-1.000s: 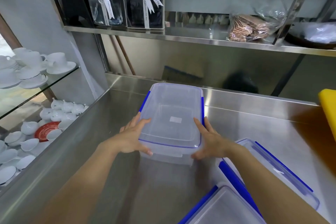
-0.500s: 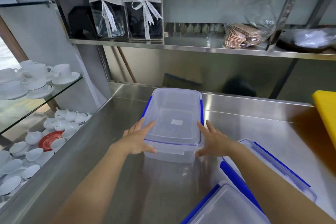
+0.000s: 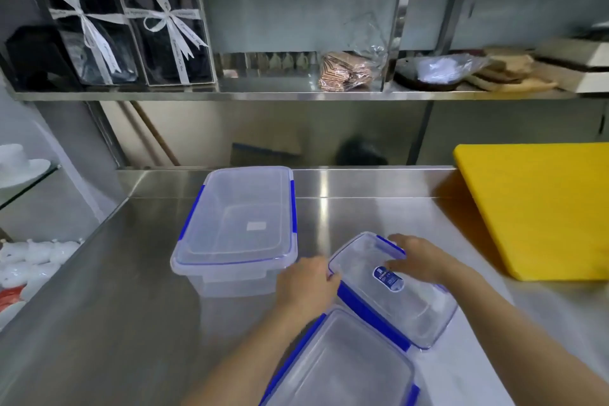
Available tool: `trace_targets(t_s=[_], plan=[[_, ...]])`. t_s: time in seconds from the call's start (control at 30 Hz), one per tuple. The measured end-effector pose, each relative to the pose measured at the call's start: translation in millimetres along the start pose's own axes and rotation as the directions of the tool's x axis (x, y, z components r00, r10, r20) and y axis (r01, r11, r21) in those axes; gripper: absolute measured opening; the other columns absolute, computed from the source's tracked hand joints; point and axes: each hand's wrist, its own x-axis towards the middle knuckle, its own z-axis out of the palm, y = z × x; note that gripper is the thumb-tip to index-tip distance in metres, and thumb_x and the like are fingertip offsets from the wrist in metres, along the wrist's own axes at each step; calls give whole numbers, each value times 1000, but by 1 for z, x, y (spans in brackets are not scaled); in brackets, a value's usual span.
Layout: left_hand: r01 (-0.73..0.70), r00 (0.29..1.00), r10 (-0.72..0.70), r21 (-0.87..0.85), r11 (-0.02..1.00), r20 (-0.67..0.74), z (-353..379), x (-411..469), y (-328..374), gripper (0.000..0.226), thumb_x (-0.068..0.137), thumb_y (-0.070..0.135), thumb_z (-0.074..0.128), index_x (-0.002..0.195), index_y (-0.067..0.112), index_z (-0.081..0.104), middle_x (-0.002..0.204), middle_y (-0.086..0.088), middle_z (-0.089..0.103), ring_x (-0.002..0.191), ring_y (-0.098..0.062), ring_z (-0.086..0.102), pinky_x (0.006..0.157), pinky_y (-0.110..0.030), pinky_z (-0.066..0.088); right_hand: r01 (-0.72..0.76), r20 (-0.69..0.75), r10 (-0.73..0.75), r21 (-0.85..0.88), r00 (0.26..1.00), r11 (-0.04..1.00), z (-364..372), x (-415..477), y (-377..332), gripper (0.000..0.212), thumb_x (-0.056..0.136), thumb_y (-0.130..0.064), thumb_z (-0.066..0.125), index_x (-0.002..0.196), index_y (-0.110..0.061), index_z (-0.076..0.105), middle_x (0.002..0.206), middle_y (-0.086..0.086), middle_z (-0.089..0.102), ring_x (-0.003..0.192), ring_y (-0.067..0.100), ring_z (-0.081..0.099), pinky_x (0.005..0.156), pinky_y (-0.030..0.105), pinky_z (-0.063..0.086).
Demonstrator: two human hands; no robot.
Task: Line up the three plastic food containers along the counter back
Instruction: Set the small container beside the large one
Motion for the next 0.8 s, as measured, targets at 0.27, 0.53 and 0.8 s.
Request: trace_targets(t_s=[0.27,0.53,0.8], plan=[[-136,990,140,107,985,-34,49,-4,16,25,91,38,45,101,15,52,106,-7,65,96,-28,61,78,-36,44,-142,-11,144,84,990,986,36,-7,39,89,69,-65,63,139,-35,15,142,7,38,123,30,46,98,52,47],[-74,971,91,-85,994,220,60,5,10,91,78,70,45,145,14,16,152,-7,28,139,-23,24,115,-38,19,-265,-214,249,-49,945,963,50,3,25,77,79,-71,40,135,-22,21,130,14,41,113,34,51,87,44,50],[43,980,-4,-192,981,200,70,61,-25,104,69,71,58,146,26,3,158,-1,4,143,-22,11,115,-42,17,-18,134,-12,220,991,975,49,59,34,104,64,-65,68,143,-35,7,152,4,13,135,30,29,111,47,33]])
